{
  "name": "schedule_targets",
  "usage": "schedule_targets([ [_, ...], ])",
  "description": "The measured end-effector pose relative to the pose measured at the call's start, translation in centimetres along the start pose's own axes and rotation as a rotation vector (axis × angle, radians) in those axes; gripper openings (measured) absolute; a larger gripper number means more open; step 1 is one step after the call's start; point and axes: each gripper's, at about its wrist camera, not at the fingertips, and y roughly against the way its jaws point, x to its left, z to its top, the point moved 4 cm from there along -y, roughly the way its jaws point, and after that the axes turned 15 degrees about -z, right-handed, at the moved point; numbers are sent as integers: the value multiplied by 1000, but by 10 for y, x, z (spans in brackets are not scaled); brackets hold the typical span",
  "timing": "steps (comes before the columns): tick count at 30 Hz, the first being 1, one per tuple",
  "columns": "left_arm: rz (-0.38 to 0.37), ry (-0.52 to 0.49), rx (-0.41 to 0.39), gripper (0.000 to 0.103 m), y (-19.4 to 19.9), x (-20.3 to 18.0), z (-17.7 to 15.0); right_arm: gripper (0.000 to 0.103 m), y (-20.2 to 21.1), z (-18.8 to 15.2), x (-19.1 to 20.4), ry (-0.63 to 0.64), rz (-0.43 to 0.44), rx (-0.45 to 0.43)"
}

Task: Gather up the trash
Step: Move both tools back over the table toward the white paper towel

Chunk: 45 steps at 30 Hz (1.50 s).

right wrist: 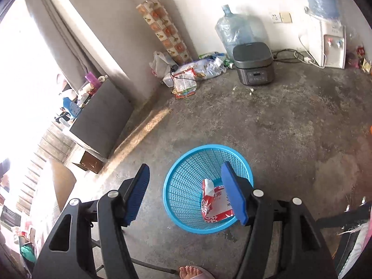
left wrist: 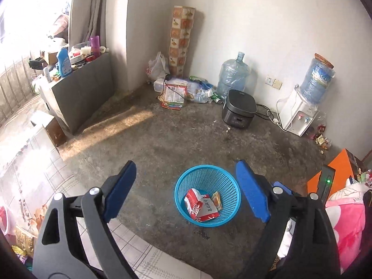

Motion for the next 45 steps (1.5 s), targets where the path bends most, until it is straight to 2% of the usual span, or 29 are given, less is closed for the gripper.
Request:
schedule_targets([
  [4, 30, 7, -77, 88, 74, 5, -15, 95, 57, 6, 36, 100, 18, -160],
  [8, 73, 72, -140, 91, 146, 24, -39, 97, 99, 3, 72, 217, 56, -249],
  [12, 176, 157, -213, 92, 215, 49, -73, 97, 132, -3, 104, 315, 105, -268],
  [17, 359, 263, -282, 92, 306, 83, -121, 97, 168, -19, 140, 380, 211, -298],
  [20, 449, 316, -338, 92, 356, 97, -150, 97, 181, -32, 164, 408, 301, -250],
  [23, 500, 349, -377, 92, 388, 103, -175, 97, 187, -47, 186, 434, 375, -180],
  [29, 522, 376, -379, 92, 414, 107, -213, 95, 188, -71, 222, 478, 474, -45],
  [33, 515, 351, -364, 92, 403, 100, -223, 89, 184, -90, 245, 504, 519, 58],
  [36, 502, 324, -334, 91, 387, 97, -225, 83, 172, -101, 253, 508, 525, 145],
  [39, 506, 272, -294, 84, 370, 92, -226, 78, 161, -110, 257, 507, 511, 221],
  [45, 550, 229, -214, 79, 359, 88, -243, 72, 143, -121, 264, 502, 486, 328],
])
